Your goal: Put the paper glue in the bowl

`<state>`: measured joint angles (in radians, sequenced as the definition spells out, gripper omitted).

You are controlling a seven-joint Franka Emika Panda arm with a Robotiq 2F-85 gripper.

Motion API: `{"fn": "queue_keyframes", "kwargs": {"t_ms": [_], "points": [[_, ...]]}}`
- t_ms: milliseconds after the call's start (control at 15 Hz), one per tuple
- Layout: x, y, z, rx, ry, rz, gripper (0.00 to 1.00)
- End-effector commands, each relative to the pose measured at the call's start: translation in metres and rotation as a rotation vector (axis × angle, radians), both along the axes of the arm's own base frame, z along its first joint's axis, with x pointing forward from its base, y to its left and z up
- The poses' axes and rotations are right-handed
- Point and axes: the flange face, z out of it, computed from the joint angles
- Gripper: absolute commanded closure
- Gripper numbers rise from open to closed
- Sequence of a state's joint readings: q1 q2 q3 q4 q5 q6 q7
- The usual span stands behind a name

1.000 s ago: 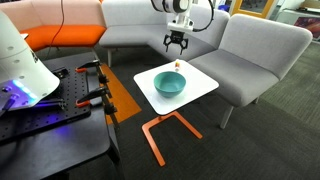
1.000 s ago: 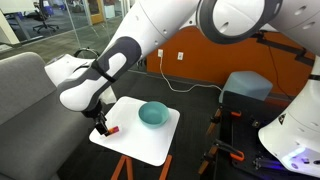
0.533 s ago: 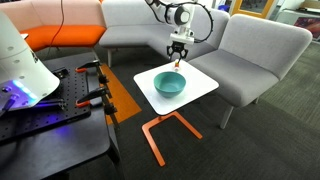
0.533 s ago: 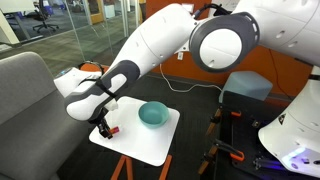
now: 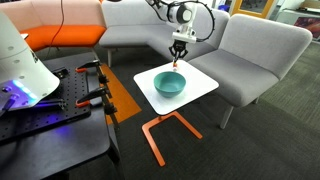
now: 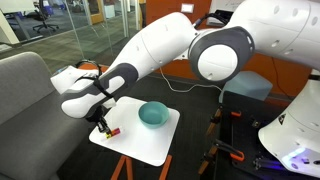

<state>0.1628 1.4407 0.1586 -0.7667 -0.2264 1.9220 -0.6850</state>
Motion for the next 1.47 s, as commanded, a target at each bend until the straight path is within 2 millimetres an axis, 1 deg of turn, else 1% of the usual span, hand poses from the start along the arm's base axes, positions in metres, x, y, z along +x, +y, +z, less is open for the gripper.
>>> {"fn": "queue_keyframes", "kwargs": {"t_ms": [0, 133, 200, 333, 533, 600, 667, 733, 800, 933, 1000, 1133, 1267, 1400], "points": [[0.006, 0.006, 0.006, 0.023, -0.004, 0.023, 0.69], [0.006, 0.009, 0.008, 0.028, -0.004, 0.024, 0.56], [0.006, 0.01, 0.007, 0.032, -0.002, 0.022, 0.47], [0.004, 0.01, 0.003, 0.033, 0.004, 0.019, 0.33], [0.0, 0.008, 0.0, 0.034, 0.02, 0.017, 0.1], [0.0, 0.007, -0.001, 0.032, 0.021, 0.017, 0.05], [0.0, 0.006, -0.001, 0.031, 0.018, 0.018, 0.17], [0.0, 0.005, -0.001, 0.029, 0.015, 0.022, 0.4], [0.001, 0.005, -0.001, 0.03, 0.016, 0.025, 0.41], [-0.001, 0.003, -0.004, 0.03, 0.026, 0.035, 0.55], [-0.002, 0.003, -0.006, 0.032, 0.03, 0.036, 0.65], [-0.005, 0.003, -0.011, 0.033, 0.039, 0.044, 0.8], [-0.008, 0.002, -0.015, 0.028, 0.048, 0.042, 0.93], [-0.009, 0.002, -0.016, 0.027, 0.051, 0.039, 0.92]]}}
